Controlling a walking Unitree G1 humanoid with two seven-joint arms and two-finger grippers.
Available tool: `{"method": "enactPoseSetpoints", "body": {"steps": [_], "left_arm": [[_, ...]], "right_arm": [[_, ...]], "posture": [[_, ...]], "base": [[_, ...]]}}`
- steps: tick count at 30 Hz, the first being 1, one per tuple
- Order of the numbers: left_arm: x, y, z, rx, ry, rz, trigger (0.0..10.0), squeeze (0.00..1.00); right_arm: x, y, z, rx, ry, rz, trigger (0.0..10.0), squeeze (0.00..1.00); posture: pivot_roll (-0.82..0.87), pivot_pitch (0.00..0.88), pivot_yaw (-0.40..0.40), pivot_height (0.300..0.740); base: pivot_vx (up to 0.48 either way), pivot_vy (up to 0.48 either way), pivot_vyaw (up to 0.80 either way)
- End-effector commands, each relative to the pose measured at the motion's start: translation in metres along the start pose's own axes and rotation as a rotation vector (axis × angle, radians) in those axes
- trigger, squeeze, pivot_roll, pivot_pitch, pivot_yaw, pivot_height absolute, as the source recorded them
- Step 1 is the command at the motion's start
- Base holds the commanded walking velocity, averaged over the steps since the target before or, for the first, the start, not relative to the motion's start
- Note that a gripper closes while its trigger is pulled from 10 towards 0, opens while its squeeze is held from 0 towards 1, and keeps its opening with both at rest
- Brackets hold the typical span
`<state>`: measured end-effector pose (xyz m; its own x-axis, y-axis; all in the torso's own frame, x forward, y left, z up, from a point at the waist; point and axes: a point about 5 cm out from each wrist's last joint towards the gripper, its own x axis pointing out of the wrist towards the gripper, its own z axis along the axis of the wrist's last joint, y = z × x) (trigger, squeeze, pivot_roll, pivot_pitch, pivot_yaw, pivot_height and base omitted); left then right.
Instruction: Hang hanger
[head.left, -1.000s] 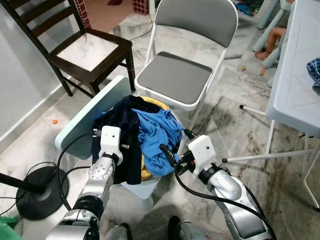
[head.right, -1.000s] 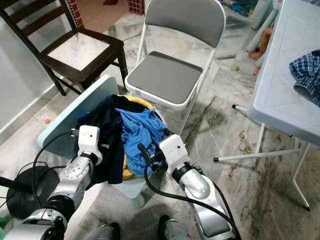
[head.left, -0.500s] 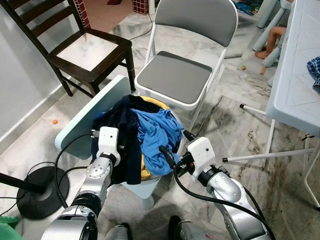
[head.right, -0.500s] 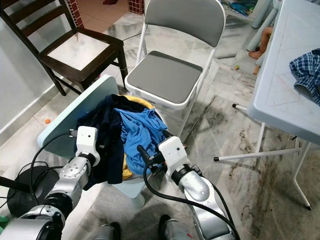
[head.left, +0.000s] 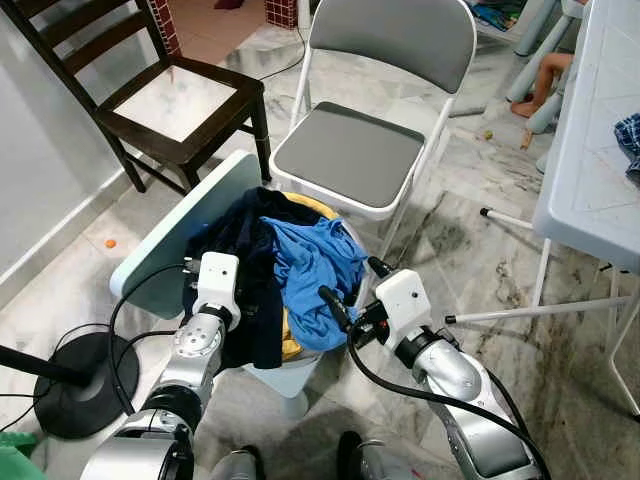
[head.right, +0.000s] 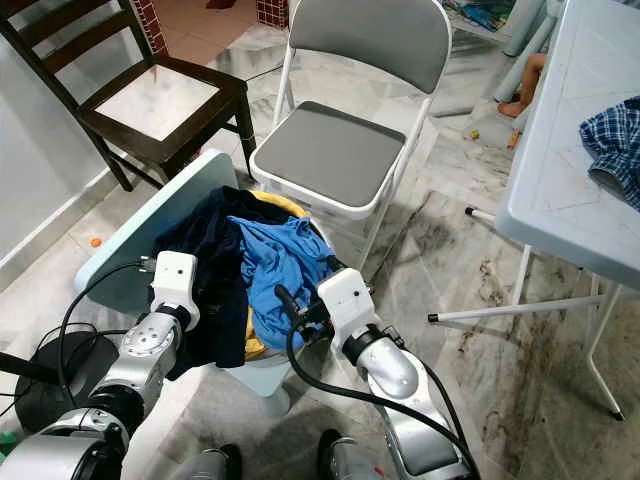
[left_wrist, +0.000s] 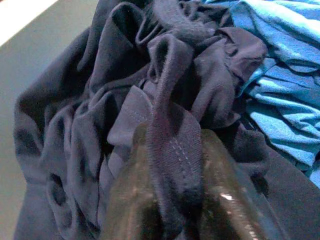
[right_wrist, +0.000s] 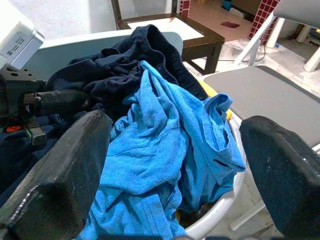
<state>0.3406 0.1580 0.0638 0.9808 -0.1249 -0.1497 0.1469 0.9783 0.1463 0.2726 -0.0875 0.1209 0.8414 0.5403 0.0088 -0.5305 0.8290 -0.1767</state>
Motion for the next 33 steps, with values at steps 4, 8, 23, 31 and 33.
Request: {"method": "enactPoseSetpoints", "body": {"steps": [4, 8, 23, 31, 33], "left_arm": [[-0.005, -0.003, 0.000, 0.115, -0.051, -0.049, 0.0, 0.00], [-0.014, 0.001, -0.002, 0.155, -0.096, -0.051, 0.0, 0.00], [-0.066, 0.012, 0.024, 0.360, -0.417, -0.038, 0.0, 0.00], [-0.103, -0.008, 0.011, 0.398, -0.424, -0.218, 0.0, 0.00], [-0.113, -0.004, -0.003, 0.406, -0.367, -0.217, 0.0, 0.00]], "right_arm": [[-0.002, 0.000, -0.004, 0.001, 0.016, 0.002, 10.0, 0.00], [-0.002, -0.001, -0.005, -0.001, 0.019, -0.003, 10.0, 0.00], [0.001, -0.002, -0.007, -0.003, 0.020, 0.006, 10.0, 0.00], [0.002, -0.001, -0.008, -0.005, 0.022, 0.017, 10.0, 0.00], [0.002, -0.001, -0.008, -0.008, 0.021, 0.020, 10.0, 0.00]], "posture": [[0.14, 0.267, -0.013, 0.740], [0.15, 0.265, -0.011, 0.740], [0.19, 0.267, -0.021, 0.740], [0.19, 0.264, -0.024, 0.740], [0.19, 0.263, -0.026, 0.740]], "base": [[0.000, 0.000, 0.00], [0.000, 0.000, 0.00], [0.000, 0.000, 0.00], [0.000, 0.000, 0.00], [0.000, 0.000, 0.00]]}}
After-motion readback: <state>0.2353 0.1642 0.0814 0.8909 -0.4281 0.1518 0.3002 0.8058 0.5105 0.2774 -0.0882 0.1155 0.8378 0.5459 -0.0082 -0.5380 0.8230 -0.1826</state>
